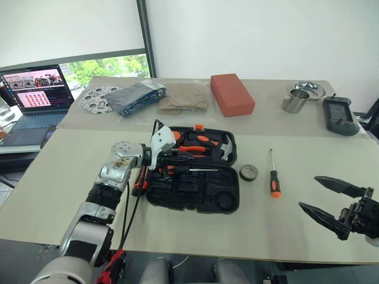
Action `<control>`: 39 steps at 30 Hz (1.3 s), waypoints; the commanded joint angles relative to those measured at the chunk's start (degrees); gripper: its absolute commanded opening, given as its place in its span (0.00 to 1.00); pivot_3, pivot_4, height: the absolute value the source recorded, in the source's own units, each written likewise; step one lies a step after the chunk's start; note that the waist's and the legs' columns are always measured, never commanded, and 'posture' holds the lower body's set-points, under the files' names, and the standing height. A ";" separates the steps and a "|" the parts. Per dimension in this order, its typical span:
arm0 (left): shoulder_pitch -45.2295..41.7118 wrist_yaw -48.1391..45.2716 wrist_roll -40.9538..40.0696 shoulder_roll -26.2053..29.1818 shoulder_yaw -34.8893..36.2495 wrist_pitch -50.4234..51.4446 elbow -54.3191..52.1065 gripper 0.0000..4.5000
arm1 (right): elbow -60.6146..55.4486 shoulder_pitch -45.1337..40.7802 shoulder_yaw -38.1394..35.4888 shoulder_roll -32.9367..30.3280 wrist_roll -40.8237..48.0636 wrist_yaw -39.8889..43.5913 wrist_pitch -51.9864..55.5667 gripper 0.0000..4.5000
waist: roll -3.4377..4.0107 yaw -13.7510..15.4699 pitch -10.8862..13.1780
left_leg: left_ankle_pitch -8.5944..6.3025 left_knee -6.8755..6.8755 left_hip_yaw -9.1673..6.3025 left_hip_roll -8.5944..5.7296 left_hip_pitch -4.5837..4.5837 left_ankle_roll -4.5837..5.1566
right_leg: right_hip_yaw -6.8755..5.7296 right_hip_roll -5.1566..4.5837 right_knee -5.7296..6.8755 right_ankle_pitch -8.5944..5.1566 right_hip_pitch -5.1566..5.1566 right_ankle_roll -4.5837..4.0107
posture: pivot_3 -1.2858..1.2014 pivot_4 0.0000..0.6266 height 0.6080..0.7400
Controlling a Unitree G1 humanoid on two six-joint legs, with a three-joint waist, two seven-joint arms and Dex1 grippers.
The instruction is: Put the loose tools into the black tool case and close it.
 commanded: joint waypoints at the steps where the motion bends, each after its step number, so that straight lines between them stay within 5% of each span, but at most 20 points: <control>1: -1.83 -0.07 1.14 -0.93 0.27 -5.30 4.94 0.00 | -1.68 -0.04 -1.65 -0.02 0.73 -0.50 -0.95 1.00 | 0.00 0.04 0.00 | 0.00 0.00 0.00 -0.01 0.00 0.00 | 0.00 0.00 -0.01 0.00 0.00 0.00 | 0.52 0.24 1.00; 25: -4.46 -4.34 2.42 -2.66 0.41 -6.24 9.55 0.00 | -2.64 -0.19 -1.21 -0.29 0.96 -1.36 -0.25 1.00 | 0.00 -0.07 0.00 | 0.01 -0.01 -0.03 -0.04 -0.05 0.00 | -0.03 0.03 0.01 0.00 0.00 0.01 | 0.52 0.24 1.00; 39: -3.81 0.77 14.67 -1.02 -7.63 -13.80 17.43 0.00 | -2.18 0.37 -1.22 -0.44 0.74 -0.82 -0.45 1.00 | 0.05 -0.13 -0.04 | 0.02 0.01 -0.05 -0.08 0.01 0.02 | 0.01 0.03 0.07 -0.01 0.21 0.01 | 0.52 0.24 1.00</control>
